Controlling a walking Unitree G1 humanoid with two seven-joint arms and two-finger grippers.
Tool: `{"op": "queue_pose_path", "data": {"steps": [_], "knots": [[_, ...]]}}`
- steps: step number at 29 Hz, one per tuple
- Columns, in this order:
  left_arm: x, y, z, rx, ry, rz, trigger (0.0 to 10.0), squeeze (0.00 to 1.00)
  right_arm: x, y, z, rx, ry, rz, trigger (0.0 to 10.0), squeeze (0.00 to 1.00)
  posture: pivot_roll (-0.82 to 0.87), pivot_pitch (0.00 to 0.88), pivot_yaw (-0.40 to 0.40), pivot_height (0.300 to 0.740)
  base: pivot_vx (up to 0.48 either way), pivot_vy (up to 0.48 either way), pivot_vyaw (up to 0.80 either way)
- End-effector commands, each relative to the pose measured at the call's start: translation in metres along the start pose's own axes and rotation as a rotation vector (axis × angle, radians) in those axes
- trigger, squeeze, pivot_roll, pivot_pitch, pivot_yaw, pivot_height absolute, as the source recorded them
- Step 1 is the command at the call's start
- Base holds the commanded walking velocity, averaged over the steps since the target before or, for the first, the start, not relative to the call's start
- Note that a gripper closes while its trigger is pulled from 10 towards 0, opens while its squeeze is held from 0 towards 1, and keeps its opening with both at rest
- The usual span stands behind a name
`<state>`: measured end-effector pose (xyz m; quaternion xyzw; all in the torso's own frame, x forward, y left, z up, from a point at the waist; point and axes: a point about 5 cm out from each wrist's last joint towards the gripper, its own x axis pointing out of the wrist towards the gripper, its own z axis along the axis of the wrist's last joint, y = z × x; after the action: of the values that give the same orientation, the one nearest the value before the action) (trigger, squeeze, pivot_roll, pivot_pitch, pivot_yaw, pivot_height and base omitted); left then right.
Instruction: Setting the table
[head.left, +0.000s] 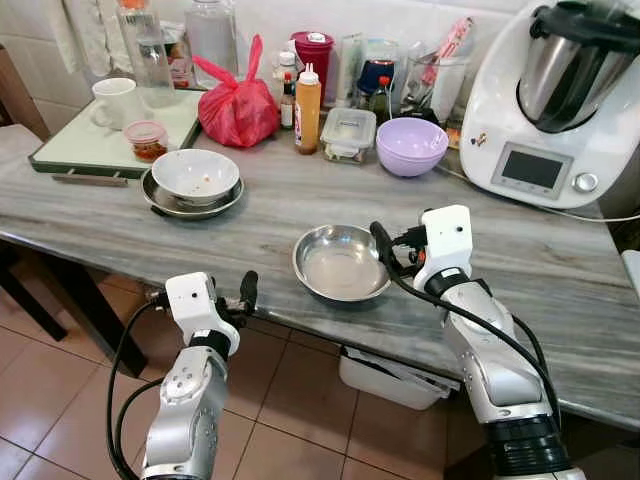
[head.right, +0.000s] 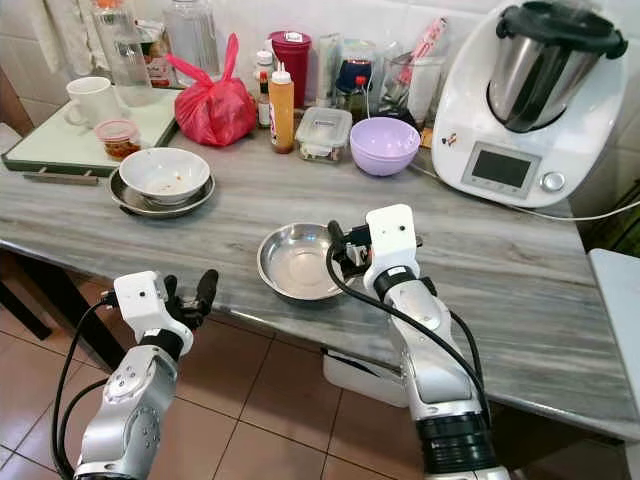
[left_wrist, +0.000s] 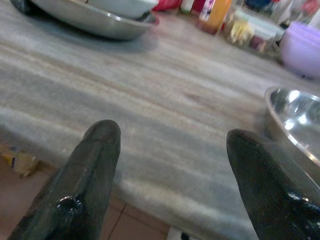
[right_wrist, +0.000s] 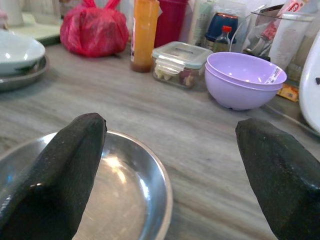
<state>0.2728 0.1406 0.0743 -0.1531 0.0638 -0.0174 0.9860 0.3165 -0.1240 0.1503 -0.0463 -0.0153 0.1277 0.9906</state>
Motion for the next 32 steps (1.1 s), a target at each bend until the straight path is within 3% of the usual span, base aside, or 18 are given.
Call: {"op": "queue_pose_path", "data": {"steps": [1,11,20,25,32], "knots": [[0.002,-0.005,-0.001,-0.010,0.009,-0.018,10.0,0.00,0.000,0.001,-0.004,0.012,-0.001,-0.020,10.0,0.00,-0.14,0.022,0.040,0.740,0.000,0.000,0.00],[0.009,-0.008,0.002,-0.005,0.004,-0.035,10.0,0.00,0.003,0.005,-0.007,0.029,-0.014,-0.032,10.0,0.00,-0.14,0.012,0.074,0.740,0.000,0.000,0.00],[0.008,-0.009,0.005,0.039,-0.018,-0.072,10.0,0.00,0.002,-0.006,-0.006,0.009,-0.022,-0.051,10.0,0.00,-0.14,0.011,0.064,0.740,0.000,0.000,0.00],[0.007,-0.007,0.004,0.006,-0.010,-0.054,10.0,0.00,0.001,-0.008,-0.007,0.008,-0.011,-0.058,10.0,0.00,-0.14,0.013,0.068,0.740,0.000,0.000,-0.75],[0.007,-0.006,0.005,0.027,-0.008,-0.061,10.0,0.00,0.000,-0.008,-0.008,0.006,-0.010,-0.063,10.0,0.00,-0.15,0.017,0.071,0.740,0.000,0.000,-0.77]]}}
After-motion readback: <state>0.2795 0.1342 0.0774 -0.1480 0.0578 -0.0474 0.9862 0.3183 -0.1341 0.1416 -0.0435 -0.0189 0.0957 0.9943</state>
